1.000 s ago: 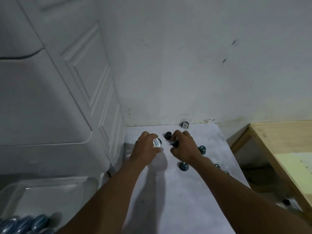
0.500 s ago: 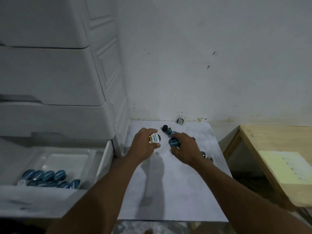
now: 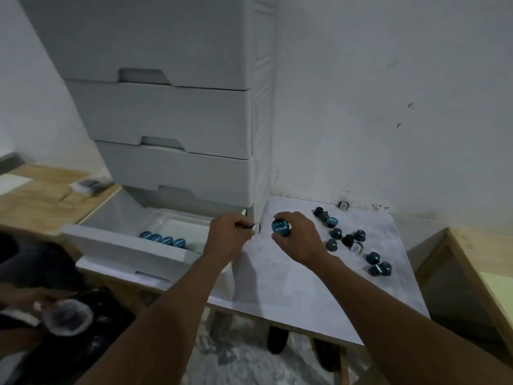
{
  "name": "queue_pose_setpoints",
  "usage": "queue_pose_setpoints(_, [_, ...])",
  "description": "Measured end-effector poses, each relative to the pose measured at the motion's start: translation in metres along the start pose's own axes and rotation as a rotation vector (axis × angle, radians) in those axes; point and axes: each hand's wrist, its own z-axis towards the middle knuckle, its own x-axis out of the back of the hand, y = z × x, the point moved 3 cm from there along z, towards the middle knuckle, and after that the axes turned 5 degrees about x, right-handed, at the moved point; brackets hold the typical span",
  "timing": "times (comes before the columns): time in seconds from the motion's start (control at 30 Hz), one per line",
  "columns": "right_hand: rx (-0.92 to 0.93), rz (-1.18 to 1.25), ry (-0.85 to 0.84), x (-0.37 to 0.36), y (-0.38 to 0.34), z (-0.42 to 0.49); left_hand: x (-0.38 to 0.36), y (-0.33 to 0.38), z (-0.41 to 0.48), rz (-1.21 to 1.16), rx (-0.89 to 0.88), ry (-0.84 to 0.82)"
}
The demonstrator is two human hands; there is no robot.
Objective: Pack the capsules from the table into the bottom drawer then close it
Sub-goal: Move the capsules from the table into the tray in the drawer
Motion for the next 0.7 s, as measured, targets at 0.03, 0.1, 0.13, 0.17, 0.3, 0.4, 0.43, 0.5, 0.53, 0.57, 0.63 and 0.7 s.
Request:
queue_pose_setpoints(0.03, [0.018,0.007,-0.011,-0.007,-0.011,0.001,0.009,-0.006,0.001,0.041,0.004,0.042])
queue_pose_setpoints(0.1, [0.026,0.034,-0.024,-0.024,-0.029,0.001,0.022,-0.018,0.002,0.079,0.042,0.120])
queue_pose_setpoints(0.13, [0.005,0.048,-0.017,-0.033,-0.034,0.001,0.025,-0.023,0.004,0.082,0.064,0.150])
queue_pose_setpoints(0.17, [-0.025,0.079,-0.001,-0.044,-0.035,0.001,0.025,-0.027,0.006,0.071,0.070,0.166])
queue_pose_setpoints(0.3, [-0.196,0.221,0.100,-0.060,-0.036,0.027,0.042,-0.023,0.033,-0.031,0.053,0.184])
queue_pose_setpoints(0.4, [-0.268,0.255,0.116,-0.073,-0.042,0.033,0.060,-0.045,0.047,-0.039,0.077,0.161])
queue_pose_setpoints(0.43, [-0.265,0.253,0.132,-0.077,-0.044,0.034,0.063,-0.052,0.052,-0.065,0.071,0.141])
queue_pose_setpoints(0.5, [-0.257,0.267,0.135,-0.086,-0.051,0.036,0.067,-0.064,0.060,-0.114,0.078,0.090])
queue_pose_setpoints(0.53, [-0.249,0.279,0.120,-0.091,-0.057,0.037,0.070,-0.069,0.064,-0.127,0.080,0.062])
queue_pose_setpoints(0.57, [-0.240,0.284,0.115,-0.097,-0.062,0.039,0.073,-0.072,0.068,-0.147,0.085,0.035])
queue_pose_setpoints(0.63, [-0.204,0.261,0.102,-0.108,-0.074,0.045,0.080,-0.083,0.077,-0.229,0.137,-0.019])
queue_pose_setpoints(0.7, [-0.145,0.210,0.092,-0.118,-0.086,0.052,0.087,-0.094,0.083,-0.333,0.209,-0.078])
